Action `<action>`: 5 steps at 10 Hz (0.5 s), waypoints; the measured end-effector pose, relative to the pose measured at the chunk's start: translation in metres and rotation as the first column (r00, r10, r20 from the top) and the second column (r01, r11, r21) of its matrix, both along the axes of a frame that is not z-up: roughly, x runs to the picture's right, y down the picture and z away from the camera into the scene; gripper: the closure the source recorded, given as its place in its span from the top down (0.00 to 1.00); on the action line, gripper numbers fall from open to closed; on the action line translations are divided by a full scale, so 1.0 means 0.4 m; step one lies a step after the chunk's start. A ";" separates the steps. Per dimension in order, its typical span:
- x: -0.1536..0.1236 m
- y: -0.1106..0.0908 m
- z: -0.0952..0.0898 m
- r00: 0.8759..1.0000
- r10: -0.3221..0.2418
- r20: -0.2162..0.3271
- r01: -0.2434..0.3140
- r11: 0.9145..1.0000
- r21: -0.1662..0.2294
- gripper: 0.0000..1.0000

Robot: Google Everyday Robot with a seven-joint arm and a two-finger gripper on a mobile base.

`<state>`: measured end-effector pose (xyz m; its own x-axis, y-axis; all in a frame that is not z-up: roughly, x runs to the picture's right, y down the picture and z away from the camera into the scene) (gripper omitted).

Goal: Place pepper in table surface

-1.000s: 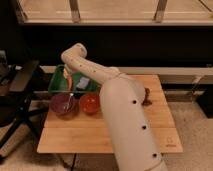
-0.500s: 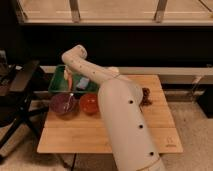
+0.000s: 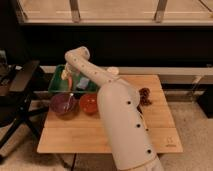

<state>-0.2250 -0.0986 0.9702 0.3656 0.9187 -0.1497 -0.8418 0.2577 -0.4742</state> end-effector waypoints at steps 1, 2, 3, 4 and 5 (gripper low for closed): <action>-0.013 0.005 0.004 1.000 0.004 -0.001 -0.004 1.000 -0.004 0.66; -0.016 0.009 0.009 1.000 0.003 -0.010 -0.003 1.000 -0.006 0.66; -0.010 0.012 0.015 1.000 0.002 -0.025 -0.002 1.000 -0.005 0.66; -0.009 0.021 0.027 0.997 -0.022 -0.067 0.023 1.000 0.008 0.66; -0.012 0.031 0.037 0.994 -0.042 -0.100 0.044 0.999 0.016 0.66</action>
